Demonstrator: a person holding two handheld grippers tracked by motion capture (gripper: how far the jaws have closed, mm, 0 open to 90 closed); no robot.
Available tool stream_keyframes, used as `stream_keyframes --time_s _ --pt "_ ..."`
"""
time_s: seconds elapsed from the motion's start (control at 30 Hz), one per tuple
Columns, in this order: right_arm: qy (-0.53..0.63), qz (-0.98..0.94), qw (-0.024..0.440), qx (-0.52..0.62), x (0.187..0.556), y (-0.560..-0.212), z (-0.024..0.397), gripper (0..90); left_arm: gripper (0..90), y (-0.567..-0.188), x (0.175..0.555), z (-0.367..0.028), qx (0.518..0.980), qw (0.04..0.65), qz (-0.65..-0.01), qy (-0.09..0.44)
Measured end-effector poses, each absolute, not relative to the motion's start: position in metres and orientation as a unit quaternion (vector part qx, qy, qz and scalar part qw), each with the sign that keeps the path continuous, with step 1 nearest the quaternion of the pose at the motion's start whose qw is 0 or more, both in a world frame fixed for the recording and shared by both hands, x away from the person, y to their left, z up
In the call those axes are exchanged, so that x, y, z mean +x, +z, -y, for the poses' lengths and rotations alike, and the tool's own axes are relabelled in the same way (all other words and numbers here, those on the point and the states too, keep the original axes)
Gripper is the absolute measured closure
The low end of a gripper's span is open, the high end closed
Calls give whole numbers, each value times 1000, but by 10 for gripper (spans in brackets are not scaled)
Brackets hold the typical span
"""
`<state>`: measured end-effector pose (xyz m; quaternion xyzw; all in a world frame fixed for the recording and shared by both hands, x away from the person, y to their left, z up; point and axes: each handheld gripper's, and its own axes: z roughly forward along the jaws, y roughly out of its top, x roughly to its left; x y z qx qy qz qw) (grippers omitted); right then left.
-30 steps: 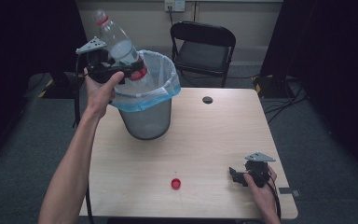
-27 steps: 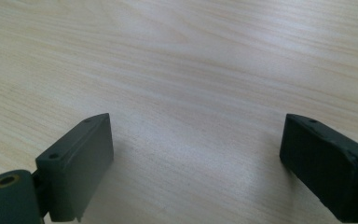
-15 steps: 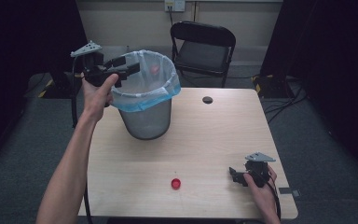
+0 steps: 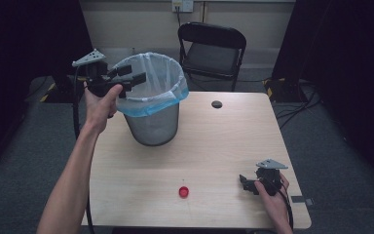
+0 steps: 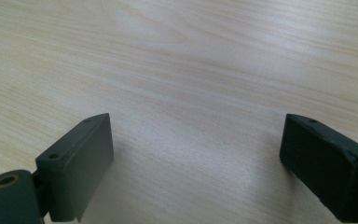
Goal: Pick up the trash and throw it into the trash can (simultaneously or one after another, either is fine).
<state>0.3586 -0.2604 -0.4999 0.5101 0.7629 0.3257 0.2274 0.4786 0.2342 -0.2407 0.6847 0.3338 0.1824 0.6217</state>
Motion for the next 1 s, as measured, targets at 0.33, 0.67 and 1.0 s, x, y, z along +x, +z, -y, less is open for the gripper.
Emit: stream_keyframes --time_s 0.33,0.67,1.0 --pt "326 -763 227 510 359 -500 260 89 261 -240 454 -233 692 634 -301 172" --pt "326 -763 227 510 359 -500 260 89 228 -250 432 -230 697 634 -286 174" --pt "326 -763 227 510 359 -500 260 89 248 -271 410 -219 710 628 -271 167"
